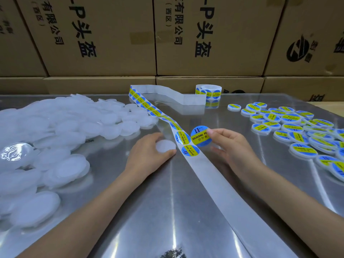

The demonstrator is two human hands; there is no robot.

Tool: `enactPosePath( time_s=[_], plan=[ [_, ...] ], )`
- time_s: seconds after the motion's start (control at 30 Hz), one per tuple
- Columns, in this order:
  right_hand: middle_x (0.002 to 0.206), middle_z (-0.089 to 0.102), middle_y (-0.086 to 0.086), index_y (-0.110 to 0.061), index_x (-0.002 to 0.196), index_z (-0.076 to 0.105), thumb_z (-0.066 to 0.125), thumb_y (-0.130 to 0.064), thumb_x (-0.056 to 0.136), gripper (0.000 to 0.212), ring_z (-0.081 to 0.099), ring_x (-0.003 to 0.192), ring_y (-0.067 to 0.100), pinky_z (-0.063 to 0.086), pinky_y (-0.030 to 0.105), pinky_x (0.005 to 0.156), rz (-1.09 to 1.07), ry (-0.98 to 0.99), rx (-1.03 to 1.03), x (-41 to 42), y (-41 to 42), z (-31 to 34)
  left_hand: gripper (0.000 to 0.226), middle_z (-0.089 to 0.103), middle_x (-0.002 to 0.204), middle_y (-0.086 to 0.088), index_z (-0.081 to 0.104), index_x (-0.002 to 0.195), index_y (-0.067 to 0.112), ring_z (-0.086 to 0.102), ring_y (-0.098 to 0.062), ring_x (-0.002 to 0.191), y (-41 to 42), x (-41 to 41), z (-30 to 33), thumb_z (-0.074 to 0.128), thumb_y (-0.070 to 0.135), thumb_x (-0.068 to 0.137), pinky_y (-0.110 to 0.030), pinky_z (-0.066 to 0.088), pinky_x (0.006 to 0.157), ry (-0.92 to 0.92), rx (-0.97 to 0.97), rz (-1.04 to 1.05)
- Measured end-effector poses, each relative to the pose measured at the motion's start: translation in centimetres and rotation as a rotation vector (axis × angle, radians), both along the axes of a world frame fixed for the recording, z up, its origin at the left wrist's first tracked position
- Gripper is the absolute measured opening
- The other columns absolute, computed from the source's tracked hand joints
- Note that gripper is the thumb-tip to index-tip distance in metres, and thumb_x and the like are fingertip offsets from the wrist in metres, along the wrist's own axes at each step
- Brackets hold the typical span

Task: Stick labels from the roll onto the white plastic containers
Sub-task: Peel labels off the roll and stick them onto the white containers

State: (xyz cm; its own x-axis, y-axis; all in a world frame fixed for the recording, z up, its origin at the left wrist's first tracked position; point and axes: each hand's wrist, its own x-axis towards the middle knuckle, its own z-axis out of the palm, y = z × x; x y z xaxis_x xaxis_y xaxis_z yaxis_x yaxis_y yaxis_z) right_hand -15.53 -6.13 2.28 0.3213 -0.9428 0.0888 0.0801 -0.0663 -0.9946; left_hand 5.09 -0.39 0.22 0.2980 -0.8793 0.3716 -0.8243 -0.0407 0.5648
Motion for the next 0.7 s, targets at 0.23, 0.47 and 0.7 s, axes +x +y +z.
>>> enactPosePath(
  time_s=[0.23,0.47,0.7],
  plan=[
    [0.101,0.074,0.0,-0.015,0.098,0.071,0.068,-0.036,0.07,0.035,0.067,0.1,0.009,0.049,0.024,0.083,0.153,-0.117,0.164,0.2,0.4,0.1,0.084,0.061,0.118,0.008,0.042,0.139,0.017,0.057,-0.011,0.106,0.5,-2.6,1.3,0.084,0.031,0.067,-0.029,0.044,0.094,-0.026,-0.354,-0.296],
    [0.097,0.075,0.003,-0.014,0.097,0.071,0.067,-0.029,0.081,0.022,0.07,0.09,0.011,0.056,0.017,0.071,0.18,-0.113,0.227,0.3,0.8,0.2,0.092,0.062,0.118,0.012,0.036,0.142,0.02,0.059,-0.004,0.103,0.9,-3.5,1.3,0.084,0.037,0.066,-0.021,0.044,0.091,-0.057,-0.404,-0.359],
    [0.096,0.075,0.004,-0.013,0.095,0.072,0.069,-0.028,0.08,0.021,0.07,0.091,0.012,0.054,0.02,0.081,0.152,-0.104,0.211,0.4,0.9,0.2,0.091,0.063,0.116,0.015,0.038,0.141,0.021,0.057,0.001,0.098,1.1,-3.8,1.5,0.084,0.039,0.065,-0.018,0.044,0.089,-0.046,-0.42,-0.355]
  ],
)
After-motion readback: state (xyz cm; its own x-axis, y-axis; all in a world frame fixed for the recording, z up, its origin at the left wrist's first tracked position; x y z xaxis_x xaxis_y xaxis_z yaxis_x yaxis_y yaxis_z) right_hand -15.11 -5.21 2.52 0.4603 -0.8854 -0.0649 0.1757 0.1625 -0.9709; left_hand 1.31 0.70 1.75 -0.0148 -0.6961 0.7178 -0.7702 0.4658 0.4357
